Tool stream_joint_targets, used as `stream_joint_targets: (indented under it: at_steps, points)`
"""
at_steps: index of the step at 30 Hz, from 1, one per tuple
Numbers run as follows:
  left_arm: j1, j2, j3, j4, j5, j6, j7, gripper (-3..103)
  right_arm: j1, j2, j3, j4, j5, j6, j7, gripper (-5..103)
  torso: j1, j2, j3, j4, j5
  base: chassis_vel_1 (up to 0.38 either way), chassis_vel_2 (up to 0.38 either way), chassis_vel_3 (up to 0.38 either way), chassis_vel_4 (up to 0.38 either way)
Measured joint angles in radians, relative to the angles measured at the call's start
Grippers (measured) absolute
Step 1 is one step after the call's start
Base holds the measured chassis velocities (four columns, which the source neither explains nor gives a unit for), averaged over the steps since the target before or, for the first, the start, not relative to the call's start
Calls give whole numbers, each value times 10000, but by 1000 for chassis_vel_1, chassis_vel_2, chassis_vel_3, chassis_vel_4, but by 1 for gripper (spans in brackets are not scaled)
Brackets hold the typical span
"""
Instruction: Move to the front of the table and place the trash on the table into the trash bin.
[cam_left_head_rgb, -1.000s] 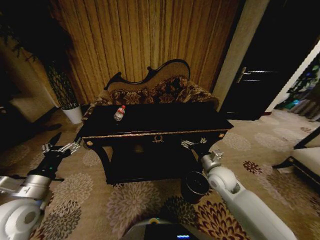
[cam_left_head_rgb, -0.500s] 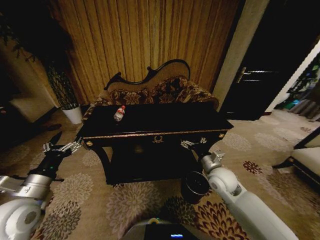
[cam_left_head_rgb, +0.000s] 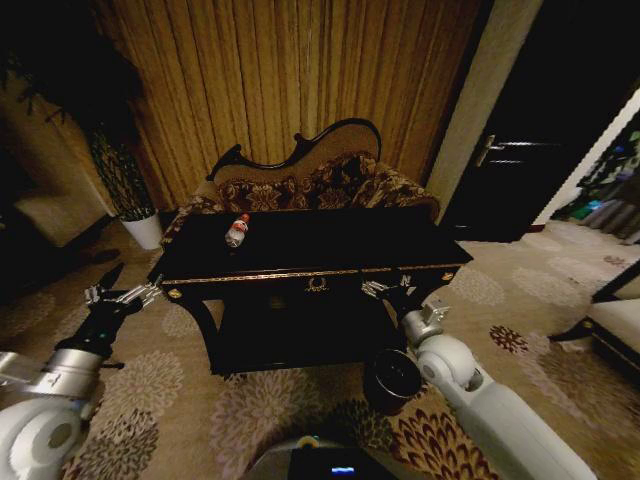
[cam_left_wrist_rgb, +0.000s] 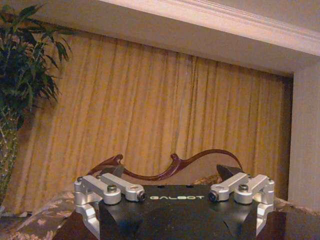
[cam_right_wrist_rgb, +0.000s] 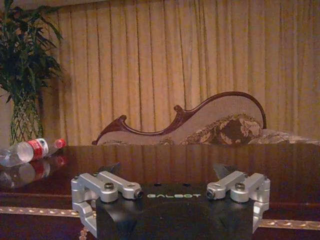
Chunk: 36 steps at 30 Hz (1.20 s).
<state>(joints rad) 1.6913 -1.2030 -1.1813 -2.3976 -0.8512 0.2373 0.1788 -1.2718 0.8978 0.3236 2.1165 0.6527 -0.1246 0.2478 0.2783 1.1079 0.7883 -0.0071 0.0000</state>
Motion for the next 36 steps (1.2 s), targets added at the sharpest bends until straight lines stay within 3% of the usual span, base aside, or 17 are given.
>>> stream_joint_targets:
  at_steps: [36]
  points:
    - [94, -107, -19, 5, 16, -98, 18, 100, 32, -19, 89, 87, 264, 10, 17, 100, 0, 0, 0, 0, 0, -59, 58, 58, -58]
